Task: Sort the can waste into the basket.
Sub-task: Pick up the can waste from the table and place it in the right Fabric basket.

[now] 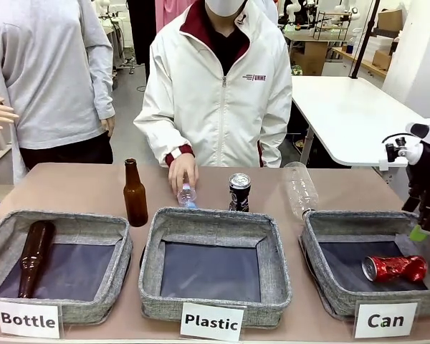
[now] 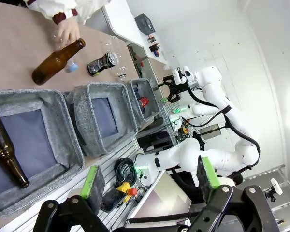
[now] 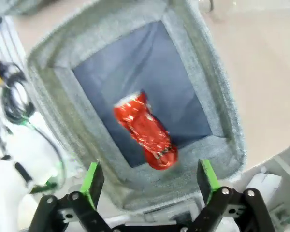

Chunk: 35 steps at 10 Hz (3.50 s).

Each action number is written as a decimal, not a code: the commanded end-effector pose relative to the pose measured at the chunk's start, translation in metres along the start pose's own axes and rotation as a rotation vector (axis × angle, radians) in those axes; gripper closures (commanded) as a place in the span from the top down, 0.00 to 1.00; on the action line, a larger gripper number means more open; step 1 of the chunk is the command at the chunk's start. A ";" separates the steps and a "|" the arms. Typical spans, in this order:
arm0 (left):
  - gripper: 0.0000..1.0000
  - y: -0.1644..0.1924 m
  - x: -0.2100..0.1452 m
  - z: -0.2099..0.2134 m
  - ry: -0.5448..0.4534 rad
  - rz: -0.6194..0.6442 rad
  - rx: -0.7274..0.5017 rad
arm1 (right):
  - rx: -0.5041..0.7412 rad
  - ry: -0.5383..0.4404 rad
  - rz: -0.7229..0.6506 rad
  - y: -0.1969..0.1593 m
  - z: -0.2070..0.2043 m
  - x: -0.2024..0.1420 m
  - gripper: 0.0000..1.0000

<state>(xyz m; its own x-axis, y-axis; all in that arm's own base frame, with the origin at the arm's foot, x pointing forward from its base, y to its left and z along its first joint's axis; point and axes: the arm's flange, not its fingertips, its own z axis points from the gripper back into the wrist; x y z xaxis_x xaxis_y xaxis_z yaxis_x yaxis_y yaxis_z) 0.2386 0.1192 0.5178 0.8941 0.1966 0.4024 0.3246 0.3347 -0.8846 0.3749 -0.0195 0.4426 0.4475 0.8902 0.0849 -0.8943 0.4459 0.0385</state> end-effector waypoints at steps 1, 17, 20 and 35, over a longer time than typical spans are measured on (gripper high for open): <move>1.00 0.000 -0.001 0.002 -0.005 0.001 0.002 | 0.212 -0.201 -0.255 -0.020 0.014 0.002 1.00; 1.00 0.000 -0.001 0.002 -0.005 0.001 0.002 | 0.746 -0.561 -0.904 -0.076 0.034 -0.031 1.00; 1.00 0.000 -0.001 0.002 -0.005 0.001 0.002 | 0.746 -0.561 -0.904 -0.076 0.034 -0.031 1.00; 1.00 0.000 -0.001 0.002 -0.005 0.001 0.002 | 0.121 -0.648 -0.034 -0.090 0.033 0.092 1.00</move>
<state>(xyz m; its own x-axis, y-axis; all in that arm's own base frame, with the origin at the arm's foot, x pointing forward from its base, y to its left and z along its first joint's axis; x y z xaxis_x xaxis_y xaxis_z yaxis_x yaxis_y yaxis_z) 0.2384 0.1192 0.5176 0.8938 0.1975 0.4025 0.3244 0.3348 -0.8847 0.4919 0.0181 0.4898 0.5510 0.6007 0.5793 -0.8199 0.5191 0.2416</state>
